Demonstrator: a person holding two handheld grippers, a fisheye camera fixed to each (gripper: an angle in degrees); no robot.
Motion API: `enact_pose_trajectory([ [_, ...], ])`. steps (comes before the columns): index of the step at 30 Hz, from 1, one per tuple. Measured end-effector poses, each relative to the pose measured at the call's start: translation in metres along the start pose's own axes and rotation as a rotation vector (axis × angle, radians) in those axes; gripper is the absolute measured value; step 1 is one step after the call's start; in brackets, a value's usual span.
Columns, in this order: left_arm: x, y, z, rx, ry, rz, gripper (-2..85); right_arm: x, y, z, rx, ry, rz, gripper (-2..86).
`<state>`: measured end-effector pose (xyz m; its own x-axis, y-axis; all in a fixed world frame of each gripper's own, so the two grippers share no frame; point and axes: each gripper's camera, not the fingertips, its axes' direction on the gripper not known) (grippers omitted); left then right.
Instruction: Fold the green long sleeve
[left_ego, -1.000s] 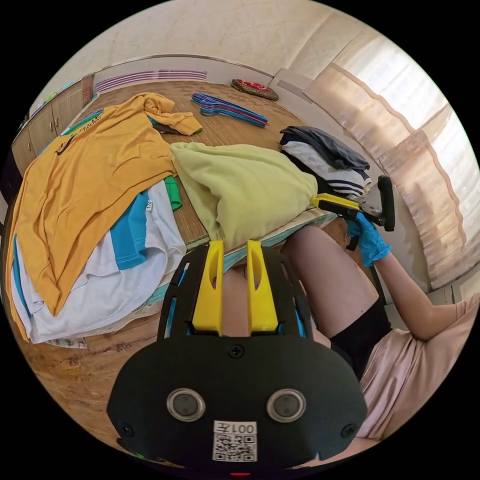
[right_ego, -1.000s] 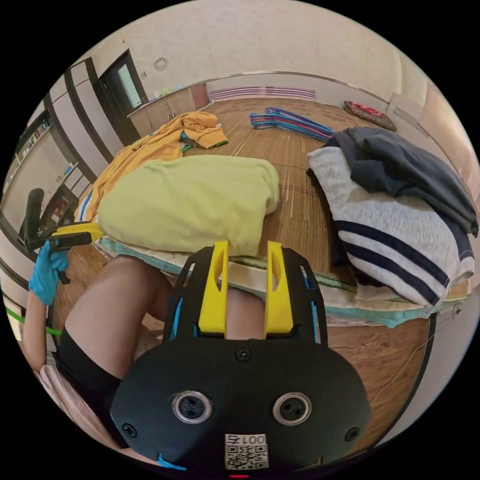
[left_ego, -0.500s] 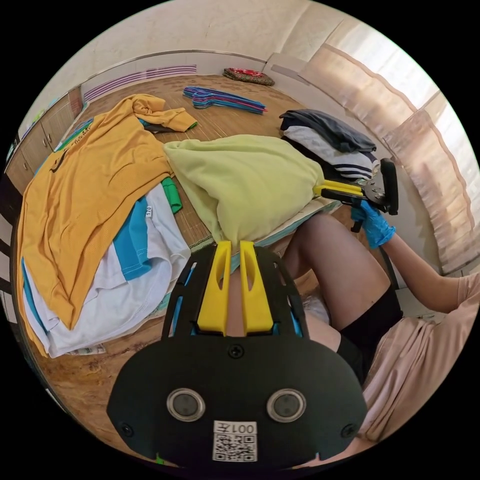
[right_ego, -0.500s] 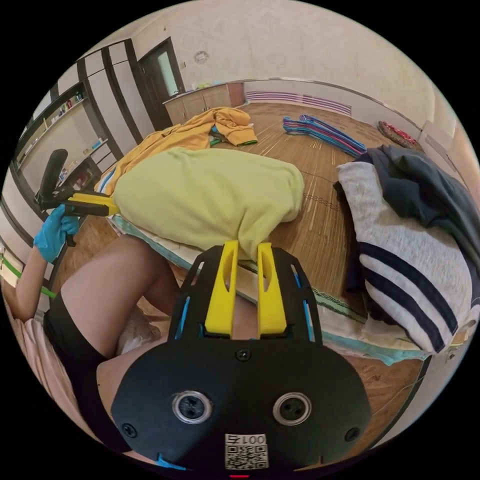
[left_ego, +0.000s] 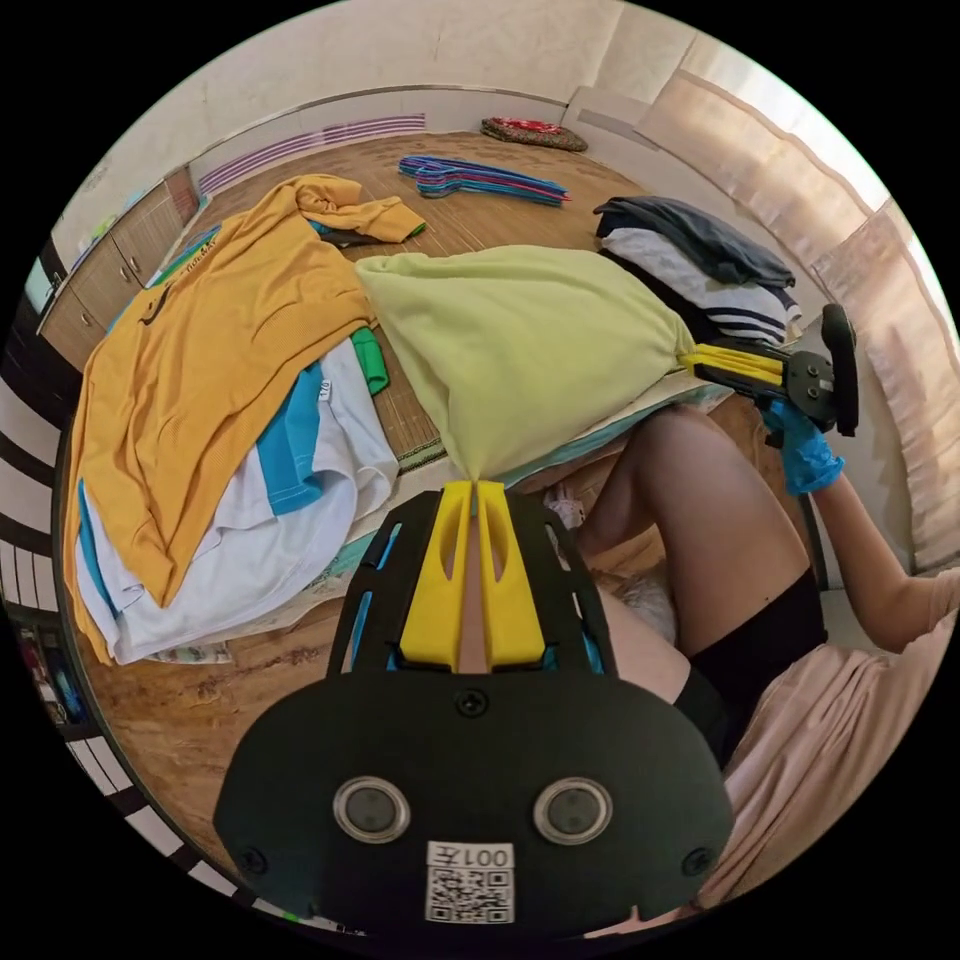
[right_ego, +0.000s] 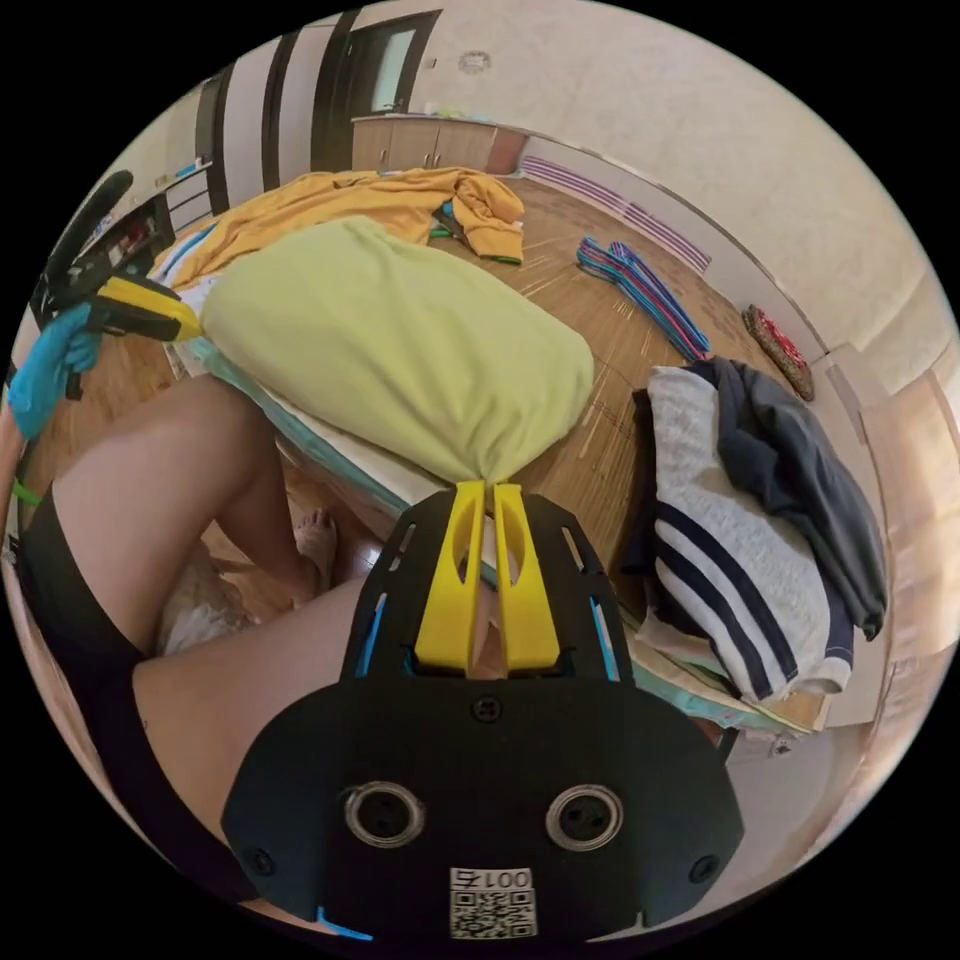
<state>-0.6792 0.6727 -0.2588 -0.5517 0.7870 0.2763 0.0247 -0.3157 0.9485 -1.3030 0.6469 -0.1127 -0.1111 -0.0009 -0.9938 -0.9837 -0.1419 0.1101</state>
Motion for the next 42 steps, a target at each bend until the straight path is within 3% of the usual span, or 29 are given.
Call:
enact_pose_trajectory([
  [11,0.000,-0.010,-0.051,0.169,-0.059,-0.006,-1.1,0.039,-0.023,-0.019,0.023,0.033,0.136,1.0],
  [17,-0.029,-0.052,-0.049,0.216,-0.071,-0.165,-0.8,0.071,-0.063,-0.004,0.033,0.016,0.284,3.0],
  [22,-0.043,-0.072,-0.026,0.173,0.054,-0.251,0.6,0.105,-0.062,0.014,0.039,-0.229,0.455,7.4],
  [29,-0.051,-0.082,-0.009,0.136,0.068,-0.258,1.6,0.115,-0.060,0.034,-0.002,-0.292,0.463,8.2],
  [35,-0.070,-0.083,0.004,0.124,0.187,-0.259,-0.6,0.125,-0.066,0.040,-0.011,-0.341,0.434,2.7],
  [42,-0.070,-0.069,-0.010,0.202,0.083,-0.256,-1.5,0.135,-0.062,0.020,0.058,-0.242,0.453,1.0],
])
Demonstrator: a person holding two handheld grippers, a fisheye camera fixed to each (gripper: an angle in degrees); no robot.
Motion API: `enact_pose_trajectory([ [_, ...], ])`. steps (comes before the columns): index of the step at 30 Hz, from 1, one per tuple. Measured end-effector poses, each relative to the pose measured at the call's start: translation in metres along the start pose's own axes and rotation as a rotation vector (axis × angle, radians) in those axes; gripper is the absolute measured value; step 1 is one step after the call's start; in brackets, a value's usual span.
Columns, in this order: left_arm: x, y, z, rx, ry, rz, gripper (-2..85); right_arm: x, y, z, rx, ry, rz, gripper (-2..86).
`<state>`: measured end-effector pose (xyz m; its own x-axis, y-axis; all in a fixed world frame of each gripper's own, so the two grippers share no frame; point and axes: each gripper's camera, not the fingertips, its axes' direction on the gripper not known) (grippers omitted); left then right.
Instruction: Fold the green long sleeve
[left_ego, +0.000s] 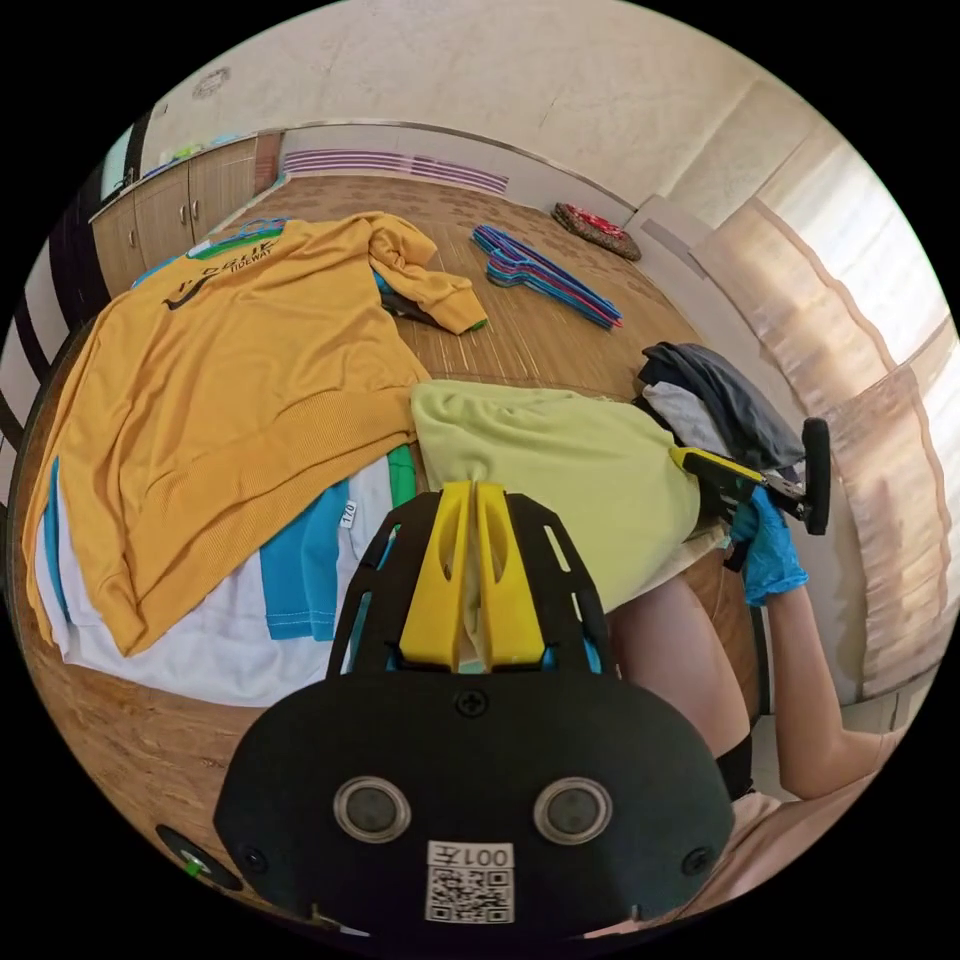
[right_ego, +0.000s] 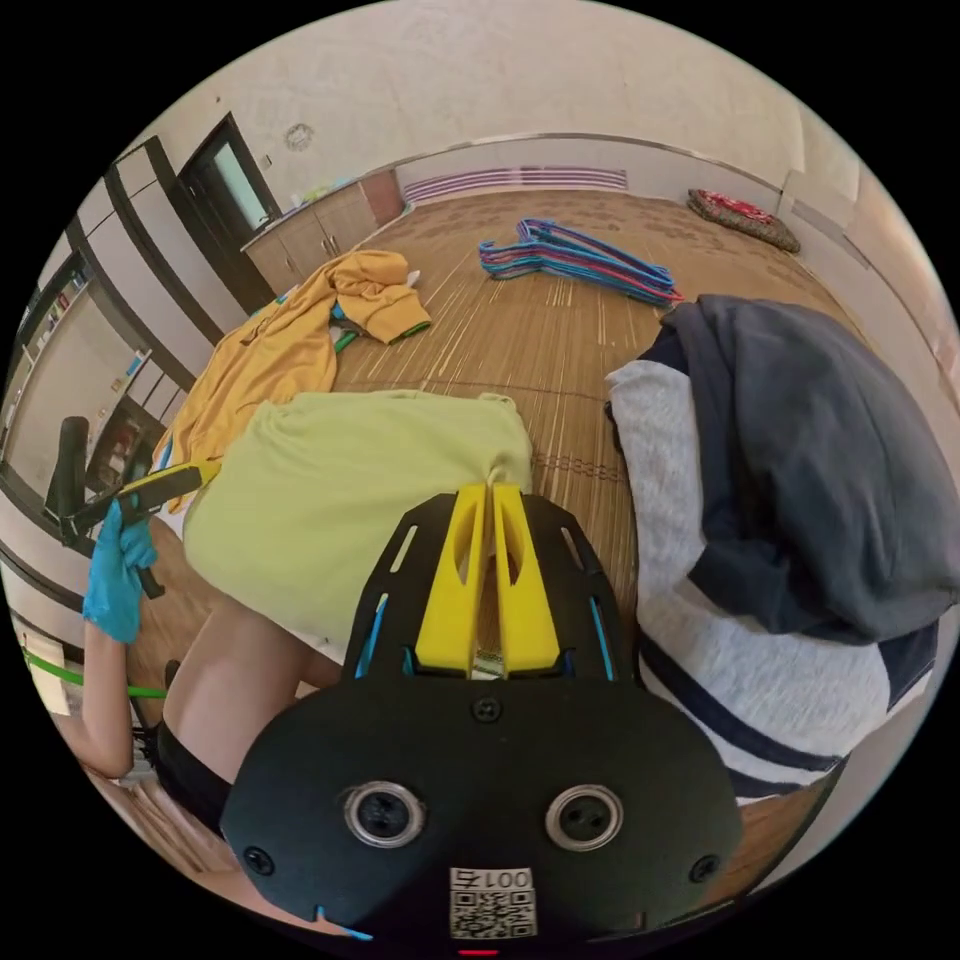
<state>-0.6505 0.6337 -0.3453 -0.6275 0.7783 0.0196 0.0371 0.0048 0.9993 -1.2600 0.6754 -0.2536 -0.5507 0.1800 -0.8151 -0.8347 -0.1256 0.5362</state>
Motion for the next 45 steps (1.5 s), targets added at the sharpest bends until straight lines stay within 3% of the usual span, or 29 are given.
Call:
enact_pose_trajectory([
  [5,-0.001,0.008,0.018,-0.044,0.011,0.025,-1.2,-0.006,0.009,0.020,-0.093,-0.007,-0.009,0.7],
  [10,-0.009,0.018,0.007,-0.016,0.064,0.032,-1.0,-0.008,0.035,-0.001,0.015,-0.084,0.071,0.4],
  [16,0.000,0.042,-0.004,0.021,0.055,0.060,-1.2,-0.051,0.060,-0.016,0.038,0.117,-0.107,0.6],
  [28,0.011,0.096,-0.034,0.010,0.087,0.195,5.3,-0.078,0.108,-0.043,0.061,0.173,-0.278,5.5],
  [35,0.013,0.110,-0.026,-0.025,0.115,0.269,6.9,-0.060,0.126,-0.041,0.015,0.009,-0.266,12.7],
  [45,0.020,0.113,-0.009,-0.091,0.049,0.293,0.8,-0.055,0.116,-0.036,0.019,-0.017,-0.181,3.1],
])
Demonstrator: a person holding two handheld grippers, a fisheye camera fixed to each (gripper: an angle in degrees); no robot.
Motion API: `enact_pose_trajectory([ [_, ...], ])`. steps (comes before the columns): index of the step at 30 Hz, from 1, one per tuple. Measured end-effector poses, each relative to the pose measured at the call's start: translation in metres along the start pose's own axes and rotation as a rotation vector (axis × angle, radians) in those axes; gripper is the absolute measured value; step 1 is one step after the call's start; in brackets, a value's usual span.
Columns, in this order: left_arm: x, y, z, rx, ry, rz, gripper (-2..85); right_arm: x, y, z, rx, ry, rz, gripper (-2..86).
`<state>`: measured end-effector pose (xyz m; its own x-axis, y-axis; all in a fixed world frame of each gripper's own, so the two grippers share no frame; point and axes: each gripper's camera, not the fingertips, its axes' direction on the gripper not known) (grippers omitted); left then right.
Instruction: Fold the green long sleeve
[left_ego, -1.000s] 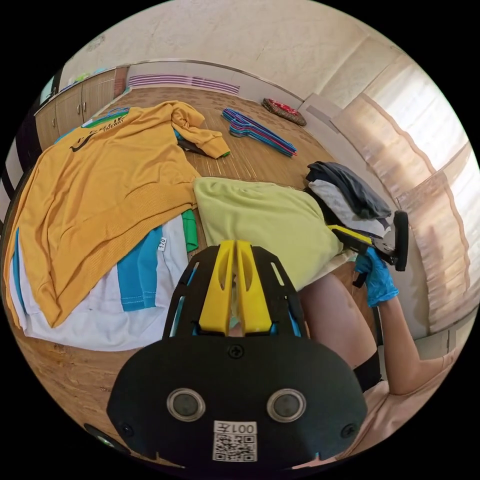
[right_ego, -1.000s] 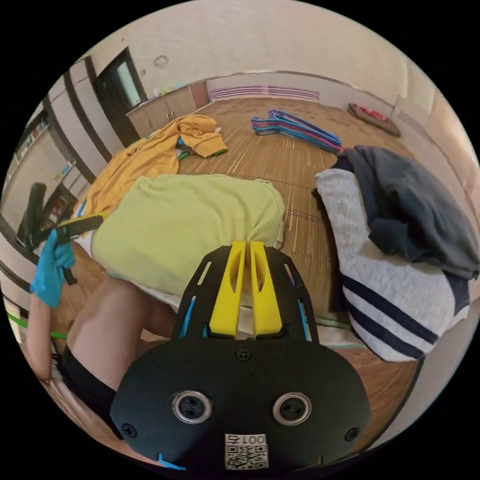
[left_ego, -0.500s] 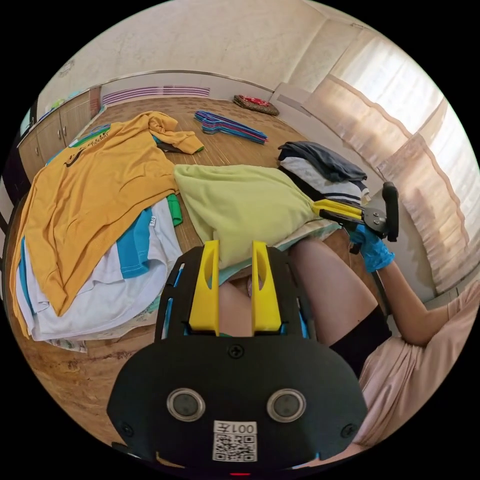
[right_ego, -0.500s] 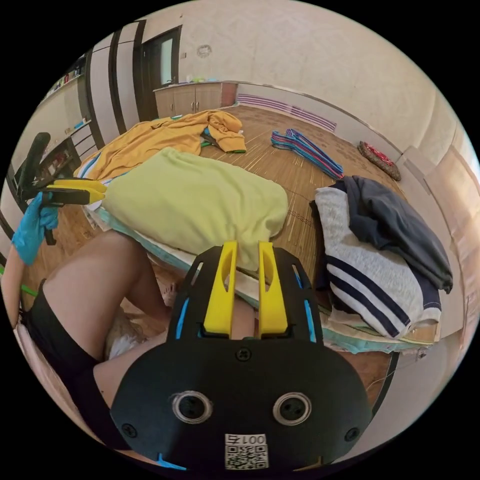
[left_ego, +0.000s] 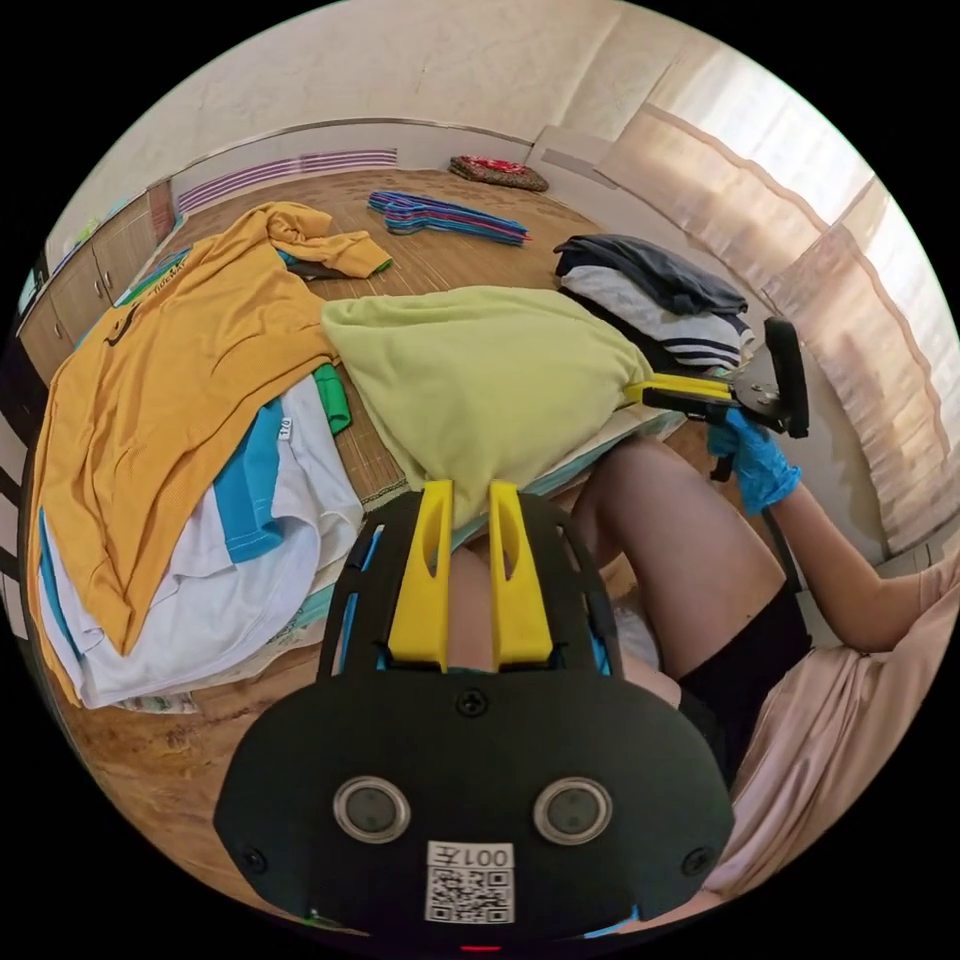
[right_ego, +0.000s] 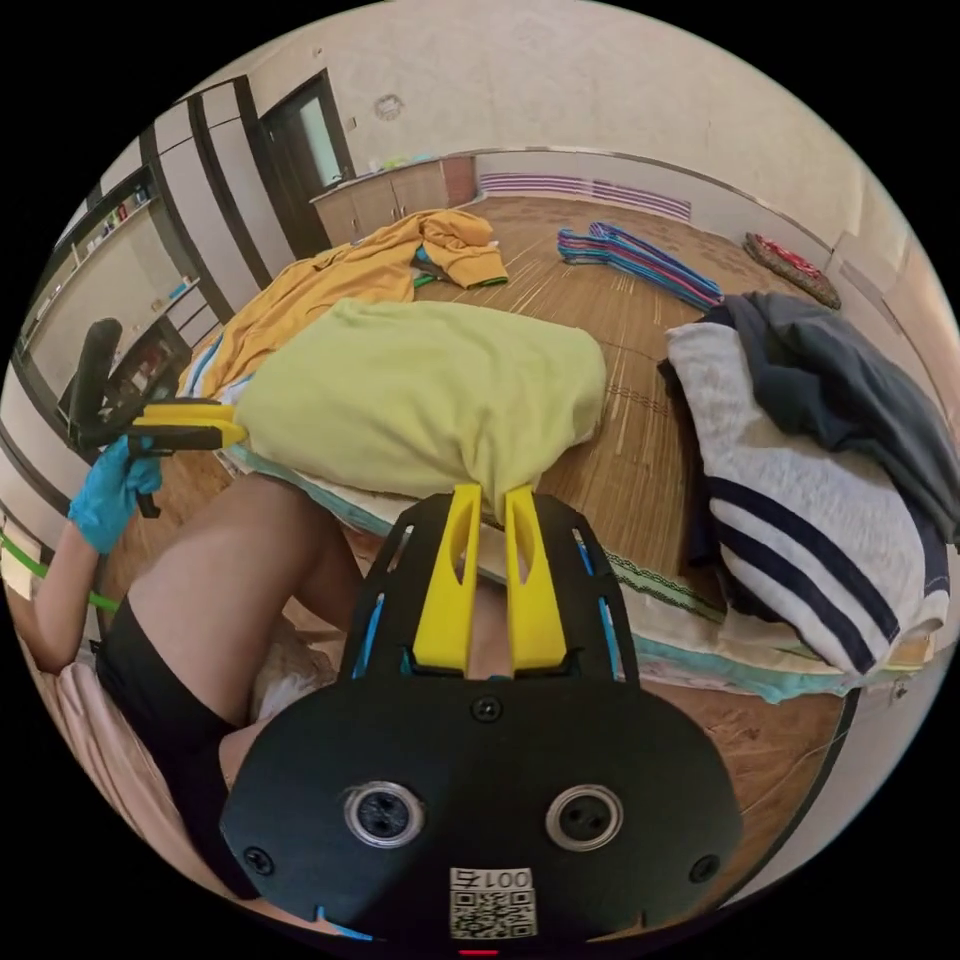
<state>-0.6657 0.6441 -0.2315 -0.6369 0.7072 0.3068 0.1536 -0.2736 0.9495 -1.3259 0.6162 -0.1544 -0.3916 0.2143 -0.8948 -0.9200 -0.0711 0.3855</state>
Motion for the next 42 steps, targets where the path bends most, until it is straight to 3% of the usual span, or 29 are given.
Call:
enact_pose_trajectory([
  [11,0.008,0.030,-0.024,0.019,-0.017,0.065,-1.6,-0.024,0.013,-0.038,-0.103,-0.052,-0.169,2.0],
  [26,0.048,0.110,-0.075,-0.109,0.045,0.205,-1.6,-0.070,0.083,-0.094,-0.239,-0.234,-0.329,1.5],
  [30,0.027,0.112,-0.106,0.043,0.096,0.181,-1.4,-0.067,0.083,-0.126,-0.186,-0.181,-0.473,2.1],
  [34,0.006,0.099,-0.130,0.173,-0.015,0.088,-1.2,-0.048,0.061,-0.147,-0.036,-0.124,-0.462,3.0],
  [38,-0.013,0.068,-0.110,0.187,-0.036,0.014,-0.4,-0.030,0.028,-0.122,0.021,-0.037,-0.412,4.5],
  [42,-0.022,0.032,-0.073,0.155,-0.016,-0.010,1.1,-0.017,-0.012,-0.078,-0.020,-0.115,-0.357,7.5],
])
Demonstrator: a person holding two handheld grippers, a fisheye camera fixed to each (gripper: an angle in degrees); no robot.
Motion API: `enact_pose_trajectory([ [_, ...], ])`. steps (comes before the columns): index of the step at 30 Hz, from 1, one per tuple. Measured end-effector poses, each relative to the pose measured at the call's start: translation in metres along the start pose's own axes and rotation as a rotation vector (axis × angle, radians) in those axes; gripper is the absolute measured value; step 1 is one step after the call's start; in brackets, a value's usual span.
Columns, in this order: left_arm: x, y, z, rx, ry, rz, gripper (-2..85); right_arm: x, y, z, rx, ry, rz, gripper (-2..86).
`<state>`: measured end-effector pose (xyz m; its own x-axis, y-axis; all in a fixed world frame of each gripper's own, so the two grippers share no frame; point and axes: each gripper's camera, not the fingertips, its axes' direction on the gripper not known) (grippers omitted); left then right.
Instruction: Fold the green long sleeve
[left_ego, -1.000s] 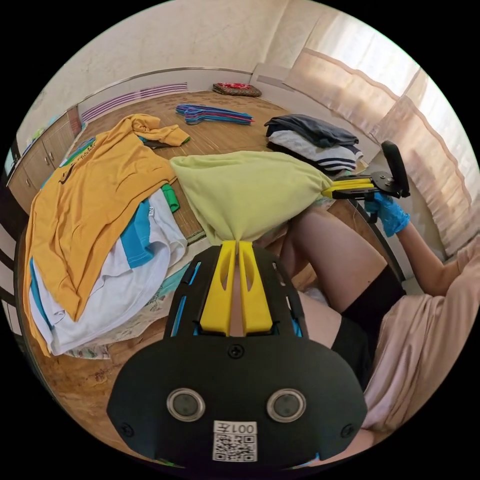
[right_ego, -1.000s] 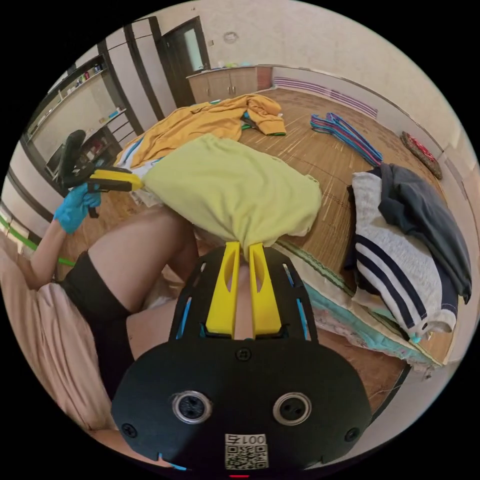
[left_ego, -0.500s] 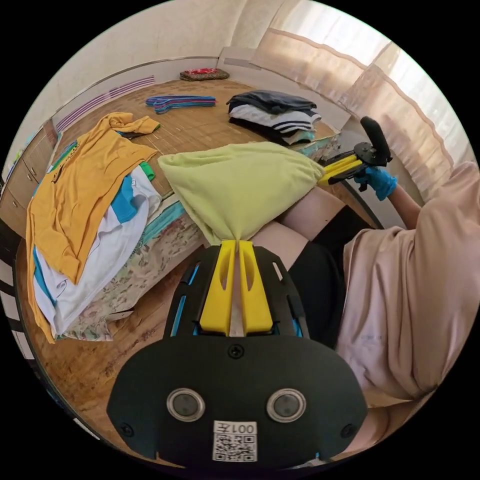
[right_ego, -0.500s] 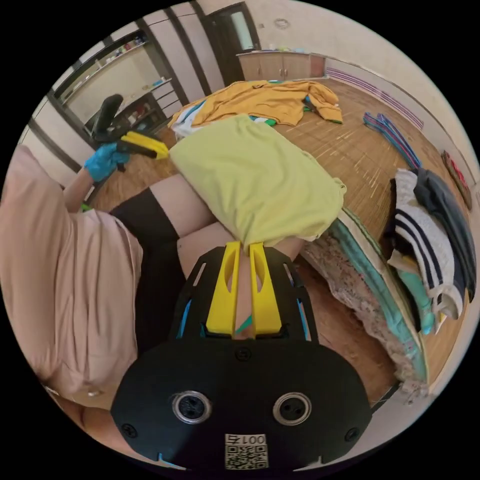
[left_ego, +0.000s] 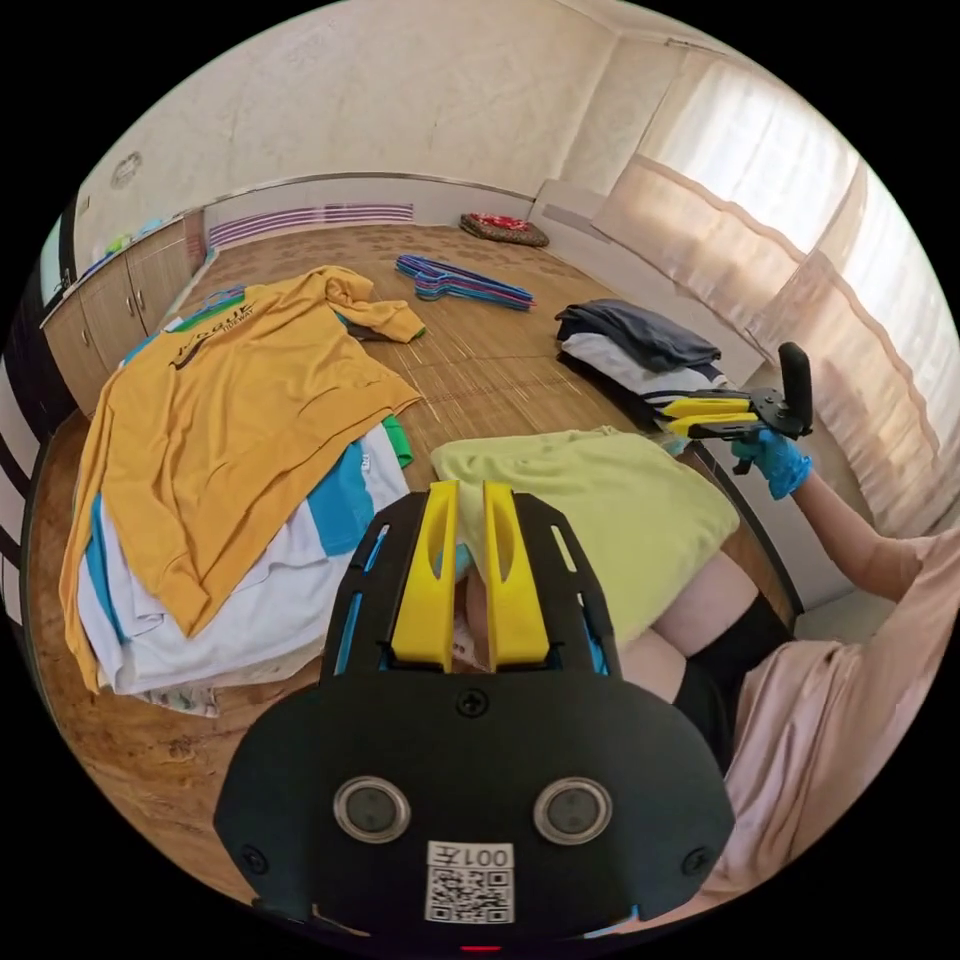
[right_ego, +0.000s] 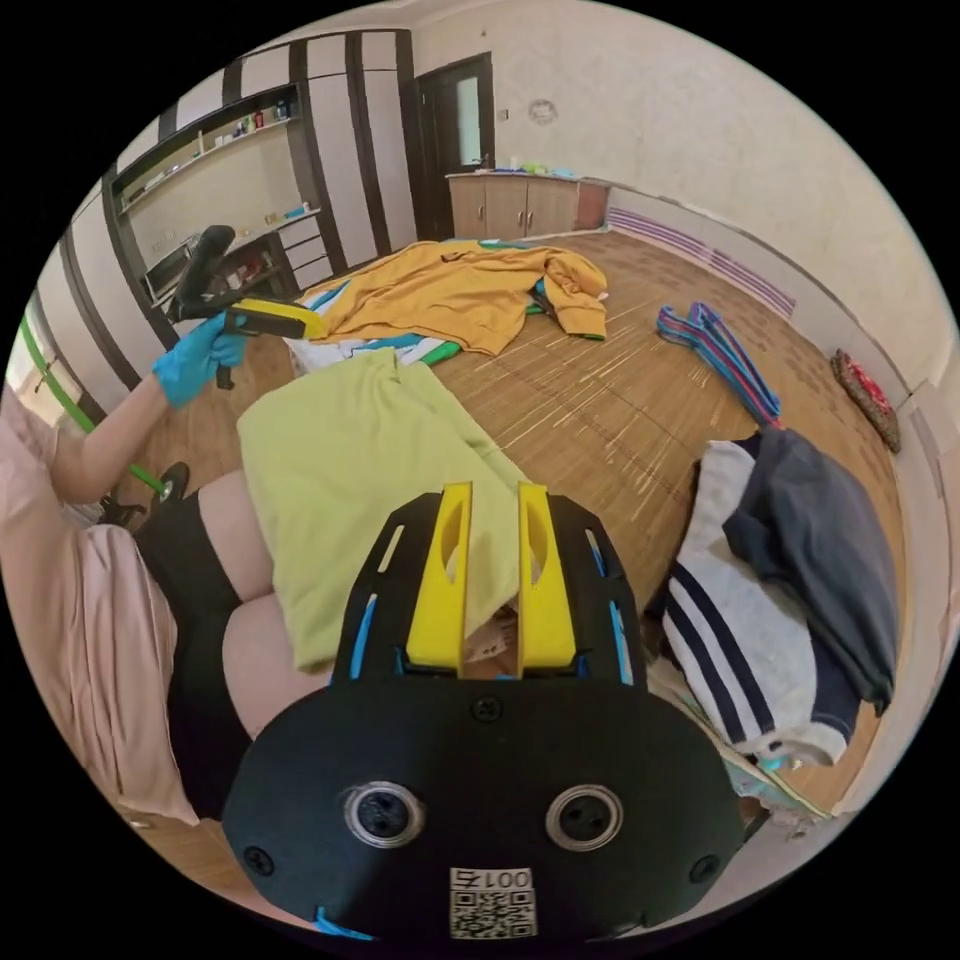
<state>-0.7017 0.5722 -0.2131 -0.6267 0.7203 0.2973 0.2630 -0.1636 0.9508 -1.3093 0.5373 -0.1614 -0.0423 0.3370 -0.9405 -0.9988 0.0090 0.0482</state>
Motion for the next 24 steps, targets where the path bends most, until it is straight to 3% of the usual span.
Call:
enact_pose_trajectory([
  [8,-0.012,-0.031,0.060,-0.105,0.029,-0.066,8.4,0.006,-0.038,0.068,-0.158,-0.163,-0.065,12.0],
  [13,-0.010,-0.032,0.084,-0.146,0.030,-0.070,5.4,0.009,-0.043,0.081,-0.228,-0.226,-0.089,5.5],
  [17,-0.006,-0.028,0.084,-0.092,0.021,-0.046,0.7,0.010,-0.038,0.069,-0.183,-0.206,-0.103,3.1],
  [24,0.020,-0.034,0.056,0.076,-0.131,0.067,-0.5,-0.009,-0.022,0.033,0.023,0.010,-0.078,1.8],
])
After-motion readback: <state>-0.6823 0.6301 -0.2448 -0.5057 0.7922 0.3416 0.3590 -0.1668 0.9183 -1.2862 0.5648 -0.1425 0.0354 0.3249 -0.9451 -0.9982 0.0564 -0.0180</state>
